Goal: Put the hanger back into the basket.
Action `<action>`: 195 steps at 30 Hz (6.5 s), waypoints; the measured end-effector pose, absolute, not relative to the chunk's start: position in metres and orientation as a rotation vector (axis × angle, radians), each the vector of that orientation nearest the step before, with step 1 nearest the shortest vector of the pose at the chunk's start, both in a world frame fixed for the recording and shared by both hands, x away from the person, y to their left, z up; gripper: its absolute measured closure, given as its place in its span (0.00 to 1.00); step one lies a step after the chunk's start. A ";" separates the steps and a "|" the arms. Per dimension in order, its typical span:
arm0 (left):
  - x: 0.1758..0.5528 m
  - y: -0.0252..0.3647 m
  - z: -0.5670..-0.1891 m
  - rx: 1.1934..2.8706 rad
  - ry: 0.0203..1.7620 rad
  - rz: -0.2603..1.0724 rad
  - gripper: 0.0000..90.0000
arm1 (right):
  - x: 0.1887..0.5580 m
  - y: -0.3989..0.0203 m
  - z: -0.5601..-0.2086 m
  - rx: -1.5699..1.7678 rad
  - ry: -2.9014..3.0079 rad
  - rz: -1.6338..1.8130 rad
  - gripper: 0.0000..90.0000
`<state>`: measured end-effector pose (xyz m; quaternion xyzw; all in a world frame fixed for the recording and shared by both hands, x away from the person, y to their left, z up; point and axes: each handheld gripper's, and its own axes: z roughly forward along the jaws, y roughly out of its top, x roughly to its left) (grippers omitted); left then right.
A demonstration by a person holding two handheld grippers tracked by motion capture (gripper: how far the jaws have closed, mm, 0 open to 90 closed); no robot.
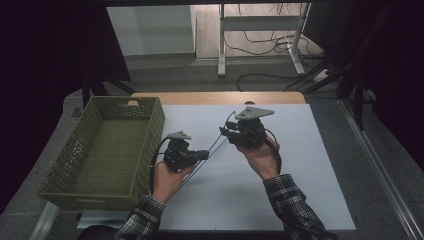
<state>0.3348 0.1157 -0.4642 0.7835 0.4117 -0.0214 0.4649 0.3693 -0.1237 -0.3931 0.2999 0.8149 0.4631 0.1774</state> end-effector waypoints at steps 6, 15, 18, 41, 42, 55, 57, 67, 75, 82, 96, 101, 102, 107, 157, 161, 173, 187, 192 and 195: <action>0.337 0.120 -0.466 1.885 0.983 -0.131 0.97 | 0.369 -0.131 -0.405 0.851 2.282 1.384 0.70; 0.335 0.116 -0.467 1.890 0.939 -0.153 0.95 | 0.368 -0.128 -0.414 0.858 2.260 1.424 0.95; 0.334 0.114 -0.464 1.932 0.935 -0.071 0.75 | 0.365 -0.125 -0.410 0.863 2.264 1.358 0.96; 0.343 0.077 -0.441 2.158 0.852 -0.024 0.79 | 0.342 -0.112 -0.400 0.883 2.319 1.193 0.96; 0.344 0.078 -0.441 2.157 0.857 -0.035 0.80 | 0.341 -0.111 -0.400 0.879 2.323 1.193 0.95; 0.357 0.087 -0.448 2.107 0.872 -0.234 0.97 | 0.339 -0.108 -0.406 0.836 2.359 1.197 0.95; 0.357 0.087 -0.448 2.095 0.881 -0.251 0.97 | 0.339 -0.108 -0.406 0.836 2.362 1.200 0.95; 0.359 0.099 -0.441 2.048 0.905 -0.287 0.97 | 0.333 -0.128 -0.394 0.851 2.329 1.308 0.77; 0.360 0.116 -0.431 2.009 0.939 -0.261 0.97 | 0.325 -0.155 -0.396 0.908 2.354 1.318 0.51; 0.360 0.134 -0.414 1.970 0.957 -0.228 0.97 | 0.316 -0.181 -0.408 0.942 2.375 1.310 0.19; 0.358 0.185 -0.366 1.879 1.014 -0.140 0.97 | 0.295 -0.215 -0.427 1.029 2.401 1.301 0.03; 0.356 0.212 -0.349 1.870 1.039 -0.085 0.97 | 0.289 -0.220 -0.431 1.043 2.415 1.284 0.03; 0.354 0.225 -0.344 1.865 1.044 -0.066 0.97 | 0.285 -0.222 -0.434 1.052 2.422 1.274 0.02; 0.349 0.252 -0.337 1.842 1.044 -0.039 0.97 | 0.280 -0.230 -0.440 1.098 2.421 1.277 0.02; 0.331 0.417 -0.426 1.806 1.264 0.002 0.97 | 0.269 -0.250 -0.459 1.183 2.418 1.216 0.02; 0.335 0.417 -0.439 1.810 1.306 -0.003 0.96 | 0.269 -0.250 -0.460 1.184 2.419 1.214 0.02; 0.326 0.419 -0.438 1.819 1.455 0.185 0.67 | 0.267 -0.254 -0.460 1.195 2.409 1.205 0.02; 0.255 0.345 -0.413 1.793 1.150 0.321 0.10 | 0.249 -0.264 -0.450 1.178 2.337 1.233 0.01; 0.229 0.314 -0.422 1.765 1.070 0.261 0.04 | 0.242 -0.268 -0.448 1.174 2.319 1.234 0.01; 0.218 0.296 -0.431 1.796 1.059 0.282 0.03 | 0.237 -0.271 -0.448 1.158 2.303 1.233 0.01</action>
